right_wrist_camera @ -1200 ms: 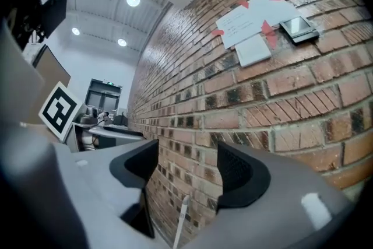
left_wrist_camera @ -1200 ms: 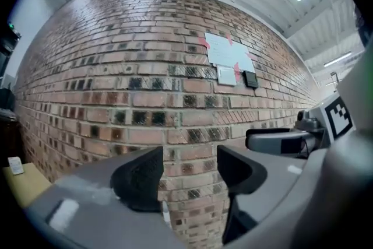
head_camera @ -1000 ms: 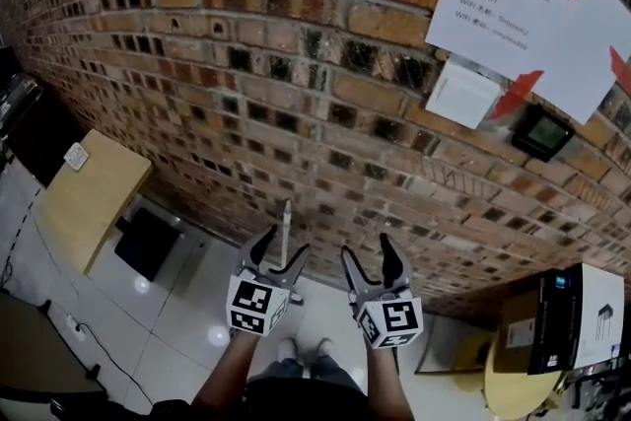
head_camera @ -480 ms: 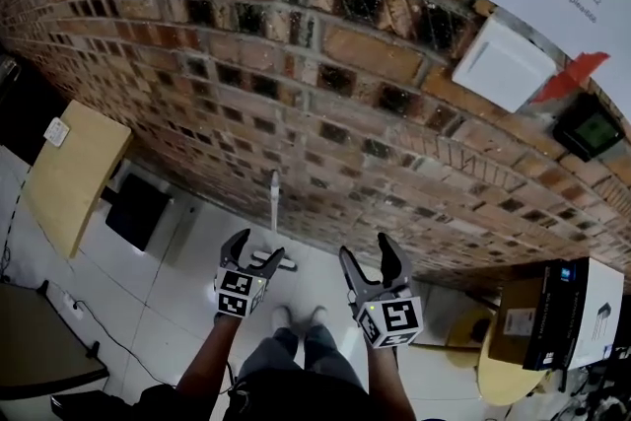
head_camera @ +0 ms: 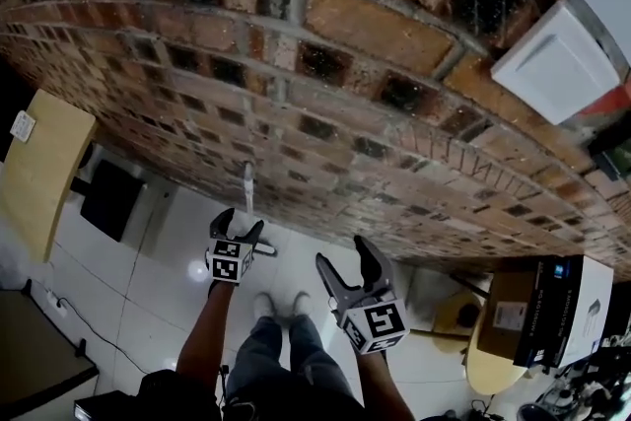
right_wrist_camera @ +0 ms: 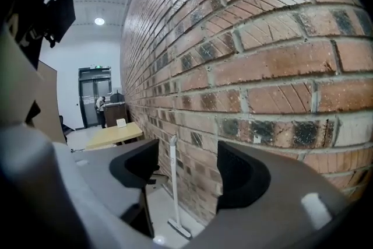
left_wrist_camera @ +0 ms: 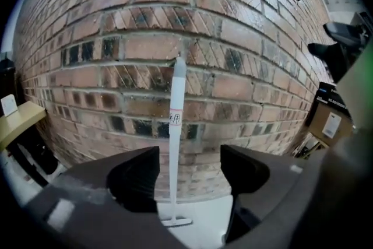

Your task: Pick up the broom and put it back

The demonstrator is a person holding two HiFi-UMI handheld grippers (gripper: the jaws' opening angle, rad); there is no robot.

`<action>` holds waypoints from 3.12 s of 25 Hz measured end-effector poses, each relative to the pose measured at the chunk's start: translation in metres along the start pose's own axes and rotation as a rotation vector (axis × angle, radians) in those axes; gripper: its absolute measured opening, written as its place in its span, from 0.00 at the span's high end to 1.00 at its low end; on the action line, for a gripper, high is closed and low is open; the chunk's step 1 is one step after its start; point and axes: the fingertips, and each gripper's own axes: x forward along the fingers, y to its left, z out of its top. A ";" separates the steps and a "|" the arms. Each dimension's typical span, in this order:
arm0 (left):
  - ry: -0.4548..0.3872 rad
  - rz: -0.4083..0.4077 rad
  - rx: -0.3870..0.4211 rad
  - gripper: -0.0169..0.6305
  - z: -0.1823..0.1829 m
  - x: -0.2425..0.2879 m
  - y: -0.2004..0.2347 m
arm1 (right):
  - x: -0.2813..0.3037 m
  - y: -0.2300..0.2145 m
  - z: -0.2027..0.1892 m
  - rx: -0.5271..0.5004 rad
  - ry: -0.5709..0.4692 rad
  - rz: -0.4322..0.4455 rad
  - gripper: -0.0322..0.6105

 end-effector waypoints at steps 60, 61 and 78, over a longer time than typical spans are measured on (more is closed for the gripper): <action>-0.607 0.176 0.100 0.85 0.275 -0.320 -0.021 | 0.005 0.096 0.179 -0.101 -0.382 0.194 0.46; -0.622 0.184 0.102 0.85 0.277 -0.326 -0.022 | 0.005 0.097 0.181 -0.102 -0.386 0.194 0.46; -0.635 0.186 0.121 0.85 0.275 -0.334 -0.035 | -0.006 0.092 0.181 -0.115 -0.392 0.174 0.46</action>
